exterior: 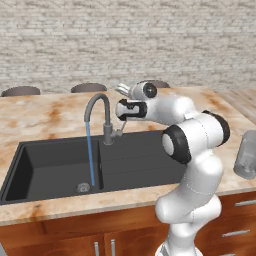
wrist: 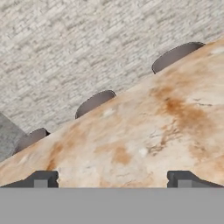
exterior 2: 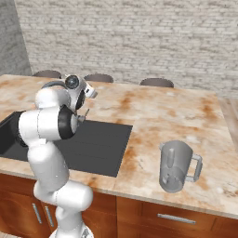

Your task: Turn on the sink faucet and place the jug under the water for a few seconds to fill it up.

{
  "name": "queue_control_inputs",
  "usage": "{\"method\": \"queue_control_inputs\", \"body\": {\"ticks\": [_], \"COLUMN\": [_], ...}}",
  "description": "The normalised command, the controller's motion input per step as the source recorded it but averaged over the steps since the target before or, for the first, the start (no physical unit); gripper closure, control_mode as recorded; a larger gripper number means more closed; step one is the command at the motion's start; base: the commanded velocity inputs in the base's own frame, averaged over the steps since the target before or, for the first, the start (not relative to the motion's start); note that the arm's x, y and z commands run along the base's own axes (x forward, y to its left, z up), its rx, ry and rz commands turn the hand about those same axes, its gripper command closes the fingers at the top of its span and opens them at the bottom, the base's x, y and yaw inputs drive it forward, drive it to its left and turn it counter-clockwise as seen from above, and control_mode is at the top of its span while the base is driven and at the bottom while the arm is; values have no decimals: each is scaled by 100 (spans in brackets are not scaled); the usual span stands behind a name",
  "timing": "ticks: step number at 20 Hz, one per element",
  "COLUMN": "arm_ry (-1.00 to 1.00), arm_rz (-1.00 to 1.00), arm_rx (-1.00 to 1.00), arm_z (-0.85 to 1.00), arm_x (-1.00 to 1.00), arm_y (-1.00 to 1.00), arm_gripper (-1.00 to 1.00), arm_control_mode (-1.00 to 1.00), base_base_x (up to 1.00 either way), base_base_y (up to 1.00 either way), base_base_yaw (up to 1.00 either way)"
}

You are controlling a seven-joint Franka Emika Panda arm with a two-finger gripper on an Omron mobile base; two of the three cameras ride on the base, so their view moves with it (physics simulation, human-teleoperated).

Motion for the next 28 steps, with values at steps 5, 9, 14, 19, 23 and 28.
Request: {"method": "queue_control_inputs", "body": {"ticks": [5,9,14,19,23,28], "arm_ry": [2,1,1,24,18,-5], "arm_rz": [0,5,15,17,8,3], "arm_rx": [6,5,-1,-23,-28,-36], "arm_z": [100,100,88,-47,-46,-1], "arm_x": [-78,-100,-100,-100,-100,-99], "arm_y": [-33,-31,-11,4,14,12], "arm_gripper": [-100,-100,-100,-100,-100,-100], "arm_control_mode": [-100,-100,-100,-100,-100,-100], "base_base_x": [0,0,0,0,0,0], "base_base_y": [0,0,0,0,0,0], "base_base_yaw": [0,0,0,0,0,0]}}
